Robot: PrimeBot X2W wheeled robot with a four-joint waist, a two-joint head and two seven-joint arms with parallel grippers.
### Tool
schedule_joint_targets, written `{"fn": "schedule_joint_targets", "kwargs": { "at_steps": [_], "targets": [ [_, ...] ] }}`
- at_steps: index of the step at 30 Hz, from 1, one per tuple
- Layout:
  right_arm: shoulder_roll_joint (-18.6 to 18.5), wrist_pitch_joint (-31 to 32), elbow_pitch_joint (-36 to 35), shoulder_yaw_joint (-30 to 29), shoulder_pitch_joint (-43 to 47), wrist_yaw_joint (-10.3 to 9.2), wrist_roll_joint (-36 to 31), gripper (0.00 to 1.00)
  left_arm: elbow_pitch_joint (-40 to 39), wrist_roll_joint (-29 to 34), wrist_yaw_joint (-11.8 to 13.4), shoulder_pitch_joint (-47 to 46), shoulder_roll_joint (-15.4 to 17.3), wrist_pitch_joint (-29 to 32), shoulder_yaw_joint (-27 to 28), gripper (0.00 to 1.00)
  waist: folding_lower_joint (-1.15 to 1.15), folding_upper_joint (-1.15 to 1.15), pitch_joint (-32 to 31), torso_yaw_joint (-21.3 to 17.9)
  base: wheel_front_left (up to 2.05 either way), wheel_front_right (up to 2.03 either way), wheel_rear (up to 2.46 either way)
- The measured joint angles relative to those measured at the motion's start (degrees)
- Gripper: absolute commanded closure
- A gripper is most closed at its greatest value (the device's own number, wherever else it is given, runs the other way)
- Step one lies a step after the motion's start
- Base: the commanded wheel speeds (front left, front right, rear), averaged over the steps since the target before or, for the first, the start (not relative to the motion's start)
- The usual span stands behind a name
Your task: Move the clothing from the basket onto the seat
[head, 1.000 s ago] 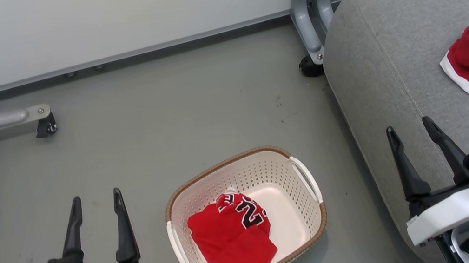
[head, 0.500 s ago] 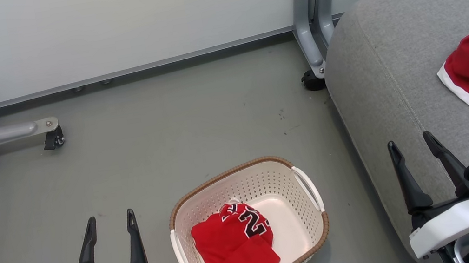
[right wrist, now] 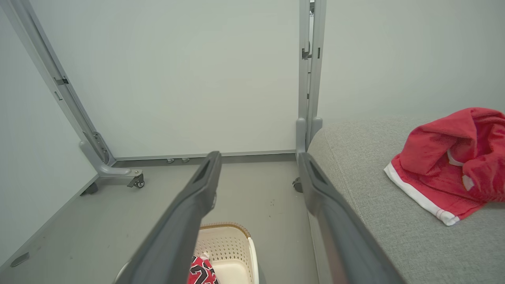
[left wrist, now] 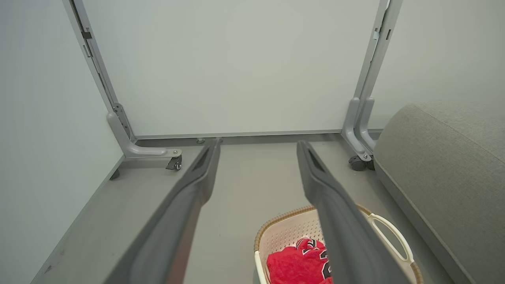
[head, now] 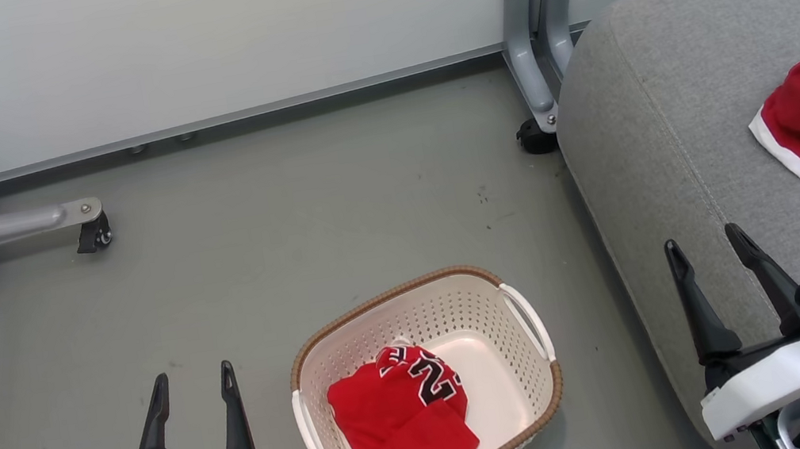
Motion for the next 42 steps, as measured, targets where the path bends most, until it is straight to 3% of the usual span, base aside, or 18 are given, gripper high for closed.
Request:
{"fn": "schedule_joint_targets", "kwargs": {
  "at_steps": [10, 20, 27, 42],
  "targets": [
    [0.0, 0.1, -1.4, -0.9, -0.5, 0.01, -0.2, 0.0, -0.3, 1.6, -1.7, -3.1, -0.6, 0.0, -0.5, 0.0, 0.0, 0.0, 1.8, 0.4, 0.0, 0.0, 0.0],
    [0.0, -1.1, -4.6, -0.3, -6.9, 0.0, -0.6, 0.0, 4.2, 6.1, -4.7, -16.9, -1.4, 0.0, -6.9, 0.0, 0.0, 0.0, 9.8, 0.7, 0.0, 0.0, 0.0],
    [0.0, -3.2, -5.3, 1.1, -12.3, 0.0, -0.9, 0.0, 13.4, 11.0, -6.6, -28.0, -1.7, 0.0, -14.2, 0.0, 0.0, 0.0, 18.1, -0.1, 0.0, 0.0, 0.0],
    [0.0, -8.1, -1.9, 6.3, -21.5, 0.01, 0.8, 0.0, 42.7, 17.1, -8.4, -47.8, -1.3, 1.4, -28.5, 0.0, 0.01, 0.0, 35.7, -4.1, 0.0, 0.0, 0.0]
  ]
}}
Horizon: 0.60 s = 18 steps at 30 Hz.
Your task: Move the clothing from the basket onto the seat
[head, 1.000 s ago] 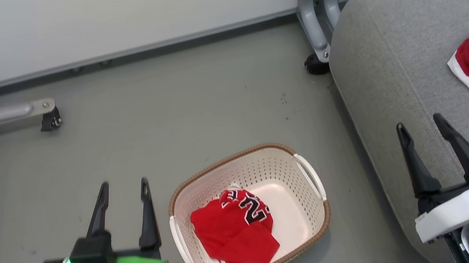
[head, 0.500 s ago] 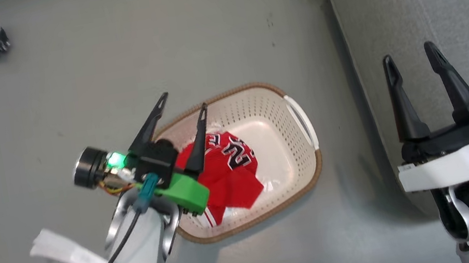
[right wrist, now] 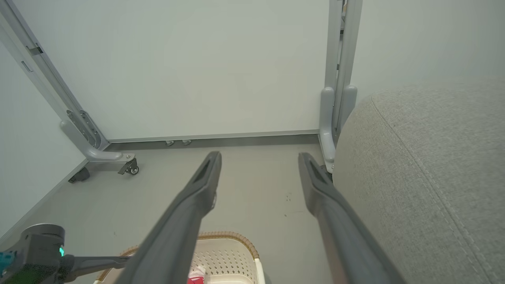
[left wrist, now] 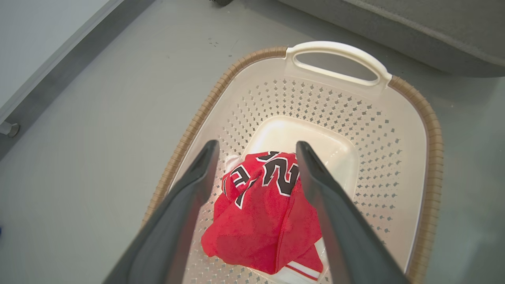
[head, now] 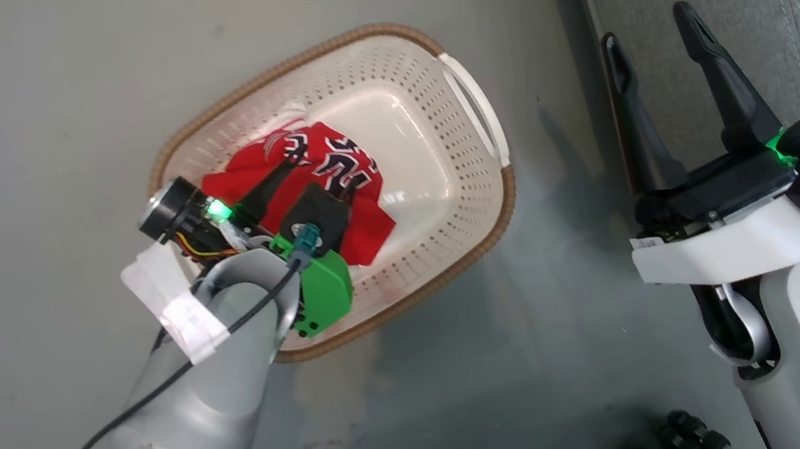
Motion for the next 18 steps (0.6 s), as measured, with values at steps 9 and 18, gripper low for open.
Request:
{"fn": "schedule_joint_targets", "kwargs": {
  "at_steps": [9, 18],
  "targets": [
    [0.0, -1.7, 2.5, 1.8, -1.9, 0.0, 2.8, 0.0, 11.3, -1.6, -0.1, -7.4, 1.6, 1.5, -3.3, 0.0, 0.0, 0.0, 7.0, -4.5, 0.0, 0.0, 0.0],
    [0.0, -2.2, 3.4, 3.2, -2.8, -0.01, 5.6, 0.0, 16.8, -2.2, 2.5, -12.4, 5.1, 2.9, -2.5, 0.0, 0.0, 0.0, 12.3, -9.0, 0.0, 0.0, 0.0]
  ]
}}
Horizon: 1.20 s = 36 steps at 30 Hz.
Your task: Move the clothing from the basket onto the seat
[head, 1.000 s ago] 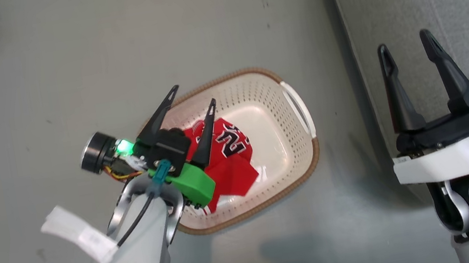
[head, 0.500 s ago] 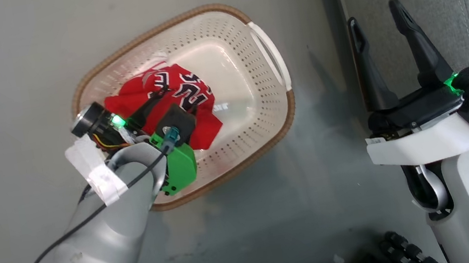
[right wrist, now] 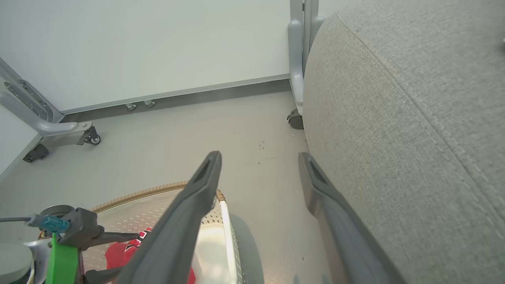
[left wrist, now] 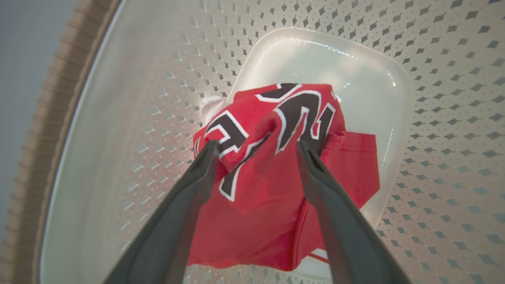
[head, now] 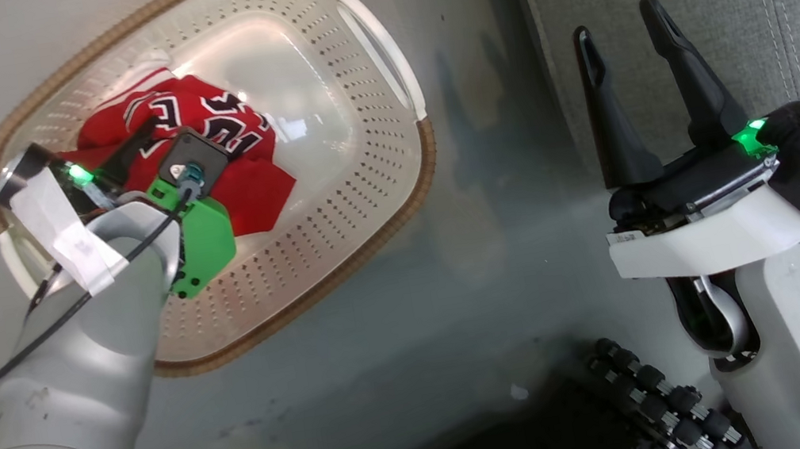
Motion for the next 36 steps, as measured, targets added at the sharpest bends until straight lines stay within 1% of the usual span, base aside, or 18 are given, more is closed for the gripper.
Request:
{"fn": "schedule_joint_targets", "kwargs": {
  "at_steps": [4, 7, 9, 13, 15, 20, 23, 29, 36],
  "targets": [
    [0.0, 0.0, -0.5, 0.3, -0.4, 0.0, 0.9, 0.0, 1.2, 0.4, 1.7, -1.4, 1.3, 2.2, -0.8, 0.0, 0.0, 0.0, 2.0, -1.4, 0.0, 0.0, 0.0],
    [0.0, 0.0, -0.6, 0.6, -0.4, 0.0, 1.5, 0.0, 1.7, 1.2, 3.3, -2.2, 1.5, 3.8, -1.7, 0.0, 0.0, 0.0, 3.2, -2.3, 0.0, 0.0, 0.0],
    [0.0, 0.0, -0.7, 0.7, -0.4, 0.0, 1.9, 0.0, 1.9, 2.1, 3.9, -2.7, 1.6, 5.2, -2.5, 0.0, 0.0, 0.0, 3.9, -2.7, 0.0, 0.0, 0.0],
    [0.0, 0.0, -0.7, 0.9, -0.4, 0.0, 2.4, 0.0, 2.3, 2.2, 3.8, -2.9, 1.6, 8.6, -3.2, 0.0, 0.0, 0.0, 5.0, -3.5, 0.0, 0.0, 0.0],
    [0.0, 0.0, -0.7, 1.1, -0.4, 0.0, 2.7, 0.0, 2.5, 2.2, 3.7, -3.0, 1.6, 9.8, -3.5, 1.0, 0.0, 0.0, 5.3, -3.8, 0.0, 0.0, 0.0],
    [0.0, 0.0, -0.7, 1.1, -0.5, 0.0, 2.8, 0.0, 2.7, 2.1, 3.4, -3.1, 1.4, 10.7, -4.2, 1.0, 0.0, 0.0, 5.4, -4.4, 0.0, 0.0, 0.0],
    [0.0, 0.0, -0.8, 1.0, -0.6, 0.01, 2.8, 0.0, 2.8, 1.4, 3.1, -3.1, 1.3, 9.5, -4.0, 1.0, 0.0, 0.0, 4.8, -4.3, 0.0, 0.0, 0.0],
    [0.0, 0.0, -1.1, 0.7, -0.6, 0.01, 1.7, 0.0, 2.8, -2.1, 2.9, -1.5, 0.1, 4.8, -2.0, 1.0, 0.0, 0.0, 2.9, -3.5, 0.0, 0.0, 0.0],
    [0.1, 0.0, -0.8, -0.4, -0.5, 0.01, -0.2, 0.0, 1.9, -7.6, 3.0, 2.9, -2.7, -1.5, 1.4, 1.0, 0.0, 0.0, -1.2, -1.8, 0.0, 0.0, 0.0]
  ]
}}
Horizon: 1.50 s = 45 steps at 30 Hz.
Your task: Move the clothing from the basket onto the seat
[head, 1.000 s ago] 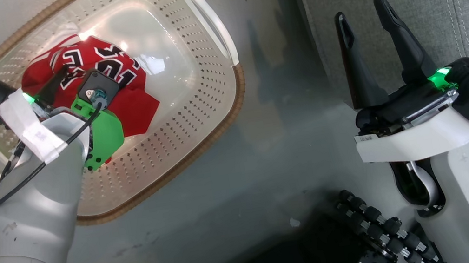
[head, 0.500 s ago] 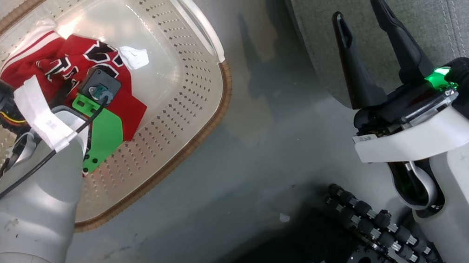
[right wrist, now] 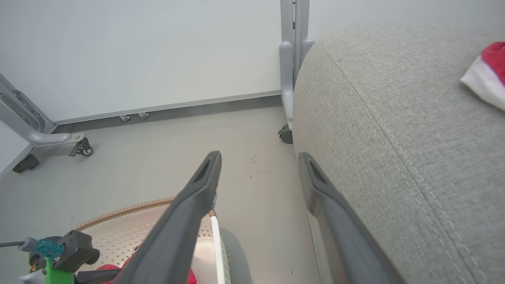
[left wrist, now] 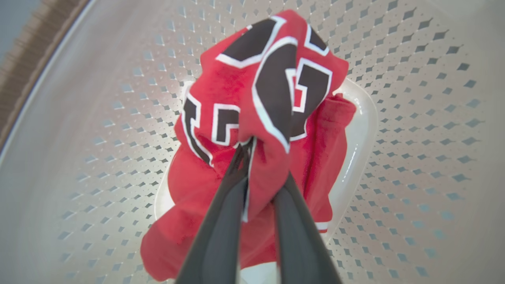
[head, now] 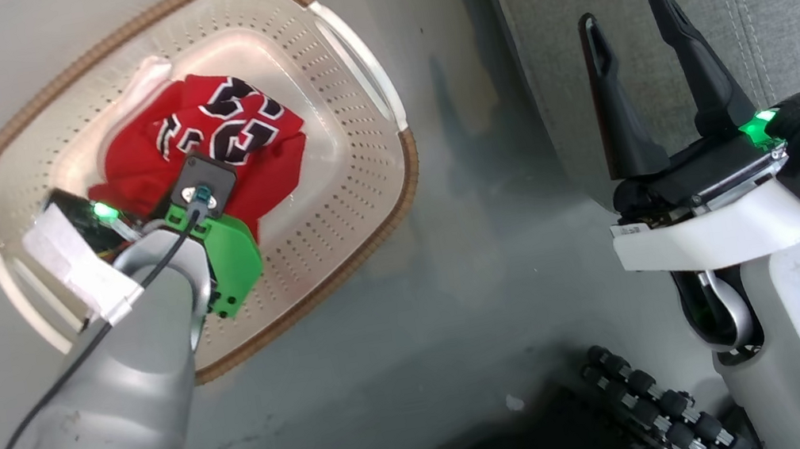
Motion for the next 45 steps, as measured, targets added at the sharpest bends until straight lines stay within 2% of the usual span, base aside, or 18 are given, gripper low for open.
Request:
{"fn": "schedule_joint_targets", "kwargs": {
  "at_steps": [8, 16, 31, 45],
  "targets": [
    [0.0, 0.0, 1.4, -1.0, 1.6, 0.0, -2.1, 0.0, -5.8, -8.1, 0.2, 6.5, -1.8, -2.5, 6.2, 1.0, 0.0, 0.0, -6.4, 2.2, 0.0, 0.0, 0.0],
    [0.0, 0.8, 1.9, -2.5, 3.9, -0.01, -3.6, 0.0, -20.7, -12.5, 1.3, 16.2, -2.5, -2.7, 11.1, 1.0, 0.0, 0.0, -13.5, 4.4, 0.0, 0.0, 0.0],
    [0.0, 6.0, 1.2, -2.6, 9.6, 0.0, -4.9, 0.0, -40.8, -15.0, -0.1, 27.0, -2.9, -2.7, 15.7, 1.0, 0.0, 0.0, -26.1, 8.6, 0.0, 0.0, 0.0],
    [0.0, 9.0, 0.8, -1.6, 15.2, -0.01, -4.3, 0.0, -59.7, -15.1, -2.6, 33.8, -2.7, -2.7, 18.8, 1.0, 0.0, 0.0, -36.2, 10.9, 0.0, 0.0, 0.0]
  ]
}}
